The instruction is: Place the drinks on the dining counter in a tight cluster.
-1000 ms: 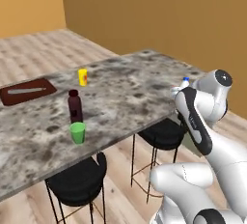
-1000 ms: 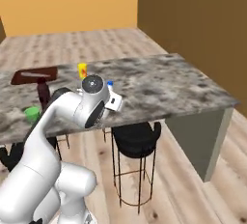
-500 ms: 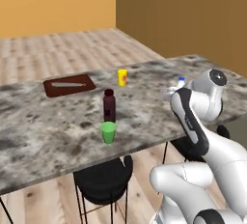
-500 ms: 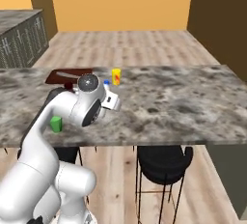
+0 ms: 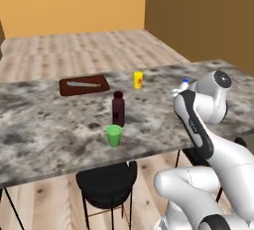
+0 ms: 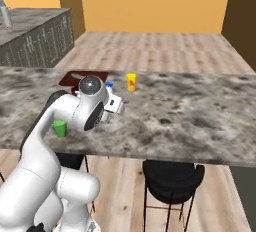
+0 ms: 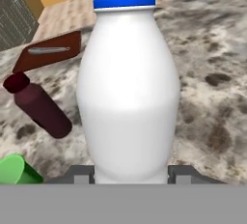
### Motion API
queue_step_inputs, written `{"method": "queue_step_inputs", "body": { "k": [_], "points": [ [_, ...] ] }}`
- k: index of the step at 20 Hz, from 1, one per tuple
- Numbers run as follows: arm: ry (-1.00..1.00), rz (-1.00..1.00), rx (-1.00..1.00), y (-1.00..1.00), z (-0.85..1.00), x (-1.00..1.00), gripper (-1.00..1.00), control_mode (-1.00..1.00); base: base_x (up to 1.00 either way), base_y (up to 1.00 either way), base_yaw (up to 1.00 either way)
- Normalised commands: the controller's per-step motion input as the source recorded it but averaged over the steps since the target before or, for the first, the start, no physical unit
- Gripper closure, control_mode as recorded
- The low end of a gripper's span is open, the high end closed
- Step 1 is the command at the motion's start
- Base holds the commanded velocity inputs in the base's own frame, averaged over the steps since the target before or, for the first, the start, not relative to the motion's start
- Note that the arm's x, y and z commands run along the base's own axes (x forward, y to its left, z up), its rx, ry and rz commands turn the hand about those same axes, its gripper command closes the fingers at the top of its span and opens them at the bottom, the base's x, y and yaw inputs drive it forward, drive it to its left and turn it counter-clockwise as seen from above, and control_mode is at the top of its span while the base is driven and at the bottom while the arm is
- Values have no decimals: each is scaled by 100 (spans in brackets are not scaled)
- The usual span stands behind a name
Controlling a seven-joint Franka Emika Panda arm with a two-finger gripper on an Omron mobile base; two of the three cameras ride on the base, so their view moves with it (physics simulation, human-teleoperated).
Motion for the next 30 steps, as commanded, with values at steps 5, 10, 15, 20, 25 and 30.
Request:
{"method": "queue_step_inputs", "body": {
  "k": [5, 10, 15, 20, 25, 30],
  "points": [
    [0, 0, 0, 0, 0, 0, 100, 100, 36, -43, 14],
    [0, 0, 0, 0, 0, 0, 100, 100, 35, -35, 9],
    [0, 0, 0, 0, 0, 0, 100, 100, 27, -21, 11],
    [0, 0, 0, 0, 0, 0, 100, 100, 0, -2, 0],
    [0, 0, 0, 0, 0, 0, 100, 100, 0, 0, 0],
    [0, 0, 0, 0, 0, 0, 100, -100, 0, 0, 0]
  ]
}}
